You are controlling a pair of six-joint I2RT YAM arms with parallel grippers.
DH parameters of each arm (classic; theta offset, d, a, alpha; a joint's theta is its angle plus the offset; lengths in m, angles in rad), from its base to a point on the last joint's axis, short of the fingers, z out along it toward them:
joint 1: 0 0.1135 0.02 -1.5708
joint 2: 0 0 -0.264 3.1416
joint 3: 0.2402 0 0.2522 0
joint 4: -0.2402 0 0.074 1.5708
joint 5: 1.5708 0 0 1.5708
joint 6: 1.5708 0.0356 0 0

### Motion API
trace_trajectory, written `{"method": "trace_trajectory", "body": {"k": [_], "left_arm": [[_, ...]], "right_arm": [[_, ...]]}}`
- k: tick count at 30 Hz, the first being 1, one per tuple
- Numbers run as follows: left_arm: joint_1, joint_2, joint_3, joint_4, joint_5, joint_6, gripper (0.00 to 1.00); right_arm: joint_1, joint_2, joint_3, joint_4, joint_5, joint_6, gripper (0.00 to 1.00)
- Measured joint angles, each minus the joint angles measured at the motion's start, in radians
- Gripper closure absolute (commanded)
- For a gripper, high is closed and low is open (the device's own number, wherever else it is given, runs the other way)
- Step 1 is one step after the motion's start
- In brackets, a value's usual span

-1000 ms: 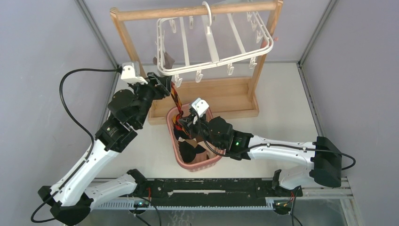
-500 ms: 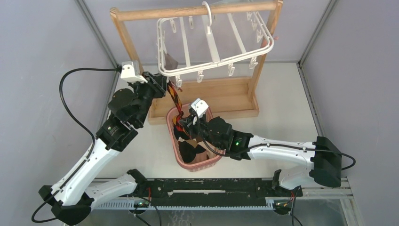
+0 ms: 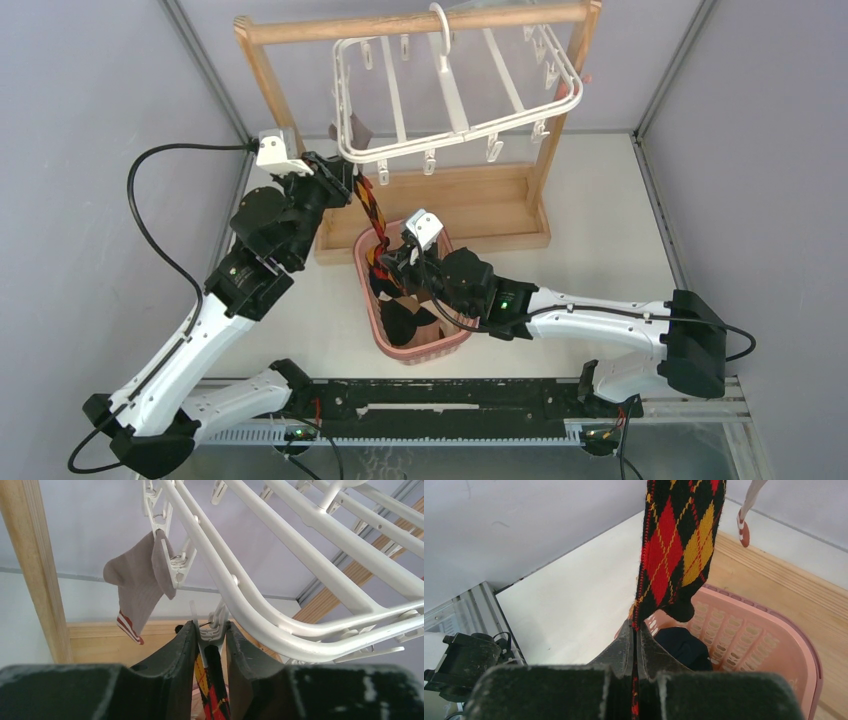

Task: Remove the socks clipped to the hanger
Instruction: Remove the sock from the hanger.

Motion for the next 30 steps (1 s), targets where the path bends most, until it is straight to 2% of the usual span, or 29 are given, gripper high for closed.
{"method": "trace_trajectory", "body": {"k": [3,8,12,17,30], "left_arm": [[0.0,0.0,0.0,-0.003,0.0,0.0,0.49],[0.0,0.0,0.0,-0.006,0.0,0.0,0.42],[0.001,0.0,0.0,-0.006,0.0,-0.001,0.31],[0.001,0.002,0.0,-0.005,0.0,-0.004,0.27],[0.001,0.028,0.0,-0.003,0.016,-0.037,0.26]], "right_arm": [[0.0,0.0,0.0,0.0,0.0,0.0,1.0],[0.0,0.001,0.0,0.0,0.0,0.0,1.0],[0.001,0.004,0.0,0.001,0.001,-0.001,1.0],[0.006,0.008,0.0,0.001,0.011,-0.003,1.0],[0.02,0.041,0.017,0.0,0.05,-0.008,1.0]]}}
